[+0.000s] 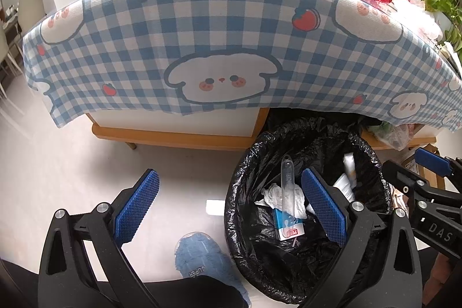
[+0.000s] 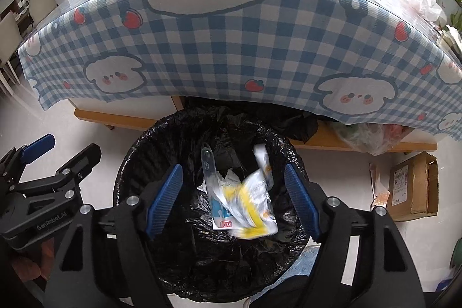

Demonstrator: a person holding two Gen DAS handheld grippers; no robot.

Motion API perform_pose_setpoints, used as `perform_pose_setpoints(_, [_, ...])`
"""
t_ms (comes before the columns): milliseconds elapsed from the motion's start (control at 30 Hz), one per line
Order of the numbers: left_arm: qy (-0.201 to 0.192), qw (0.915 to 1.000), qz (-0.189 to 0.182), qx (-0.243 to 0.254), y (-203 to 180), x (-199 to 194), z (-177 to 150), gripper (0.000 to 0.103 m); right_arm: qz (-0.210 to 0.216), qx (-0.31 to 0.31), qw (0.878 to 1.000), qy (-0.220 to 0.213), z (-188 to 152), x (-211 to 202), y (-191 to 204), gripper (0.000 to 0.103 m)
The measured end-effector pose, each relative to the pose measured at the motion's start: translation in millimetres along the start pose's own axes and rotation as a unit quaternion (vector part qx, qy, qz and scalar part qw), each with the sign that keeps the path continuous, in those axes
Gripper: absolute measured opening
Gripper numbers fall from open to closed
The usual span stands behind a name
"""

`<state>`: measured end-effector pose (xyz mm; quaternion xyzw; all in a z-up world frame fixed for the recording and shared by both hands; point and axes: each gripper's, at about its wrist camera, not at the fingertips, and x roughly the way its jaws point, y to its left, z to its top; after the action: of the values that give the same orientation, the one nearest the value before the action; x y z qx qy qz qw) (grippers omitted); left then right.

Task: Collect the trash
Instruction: 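Open the right tool to drop the yellow wrapper into the bin, then move both tools back over the table toward the medicine box and red net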

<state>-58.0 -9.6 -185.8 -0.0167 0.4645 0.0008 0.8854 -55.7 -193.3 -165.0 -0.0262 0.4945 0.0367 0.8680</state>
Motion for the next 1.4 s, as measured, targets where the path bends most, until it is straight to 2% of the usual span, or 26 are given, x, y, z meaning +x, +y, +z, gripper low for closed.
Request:
perform_pose_setpoints(133, [-0.001,1.0,0.0,-0.001,-1,-5,2,0.097,-0.002,0.001,1.0,-0.006,-1,-7,-3,0.08])
perform_pose_setpoints(200, [-0.005,1.0,0.0,0.0,-3,-11,3,0.097,-0.005,0.002,1.0,-0.015,0,-14,-5,0.088])
perform_pose_setpoints(300, [-0.01,0.9999,-0.003,0.001,-7,-20,6,0.097,-0.012,0.007,0.999,-0.032,1,-26,-9,0.094])
perform_pose_setpoints(367, [-0.011,0.9999,-0.006,0.0,-10,-27,9,0.097,-0.016,0.013,0.999,-0.042,2,-34,-13,0.095])
perform_pose_setpoints(867, [-0.046,0.9985,-0.027,0.013,-36,-83,40,0.097,-0.031,0.025,0.995,-0.096,21,-93,-38,0.095])
perform_pose_setpoints(1400, [-0.068,0.9968,-0.038,0.013,-49,-110,84,0.097,-0.039,0.059,0.989,-0.131,53,-130,-86,0.095])
